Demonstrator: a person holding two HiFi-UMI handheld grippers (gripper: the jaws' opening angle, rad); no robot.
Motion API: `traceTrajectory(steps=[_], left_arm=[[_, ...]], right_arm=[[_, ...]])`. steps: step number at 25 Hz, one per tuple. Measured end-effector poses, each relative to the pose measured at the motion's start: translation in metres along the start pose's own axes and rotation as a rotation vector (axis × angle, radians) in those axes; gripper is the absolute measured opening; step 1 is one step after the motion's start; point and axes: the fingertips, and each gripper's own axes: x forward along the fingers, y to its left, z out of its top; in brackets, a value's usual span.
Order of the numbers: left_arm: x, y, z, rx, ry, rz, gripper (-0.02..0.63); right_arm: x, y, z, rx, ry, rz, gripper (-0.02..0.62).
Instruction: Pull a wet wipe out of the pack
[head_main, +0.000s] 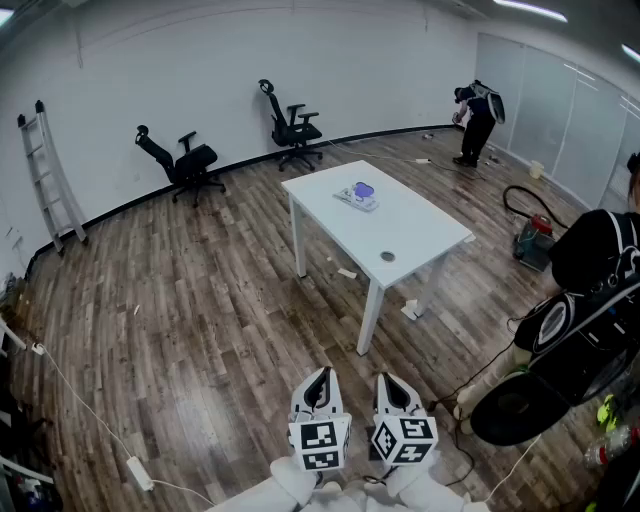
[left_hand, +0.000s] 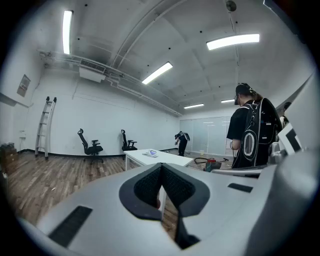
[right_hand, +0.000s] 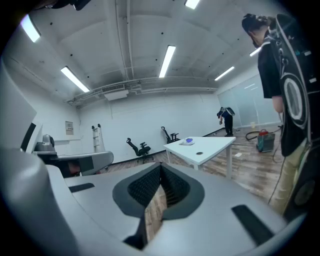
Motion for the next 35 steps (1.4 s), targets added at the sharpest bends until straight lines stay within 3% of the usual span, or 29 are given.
traceTrajectory(steps=[35], left_arm=[[0.062,0.034,-0.01,-0.029,0.043,0.004,0.0]], right_arm=[[0.078,-0.004,0.002,-0.015,0.062,0.034,0.009]])
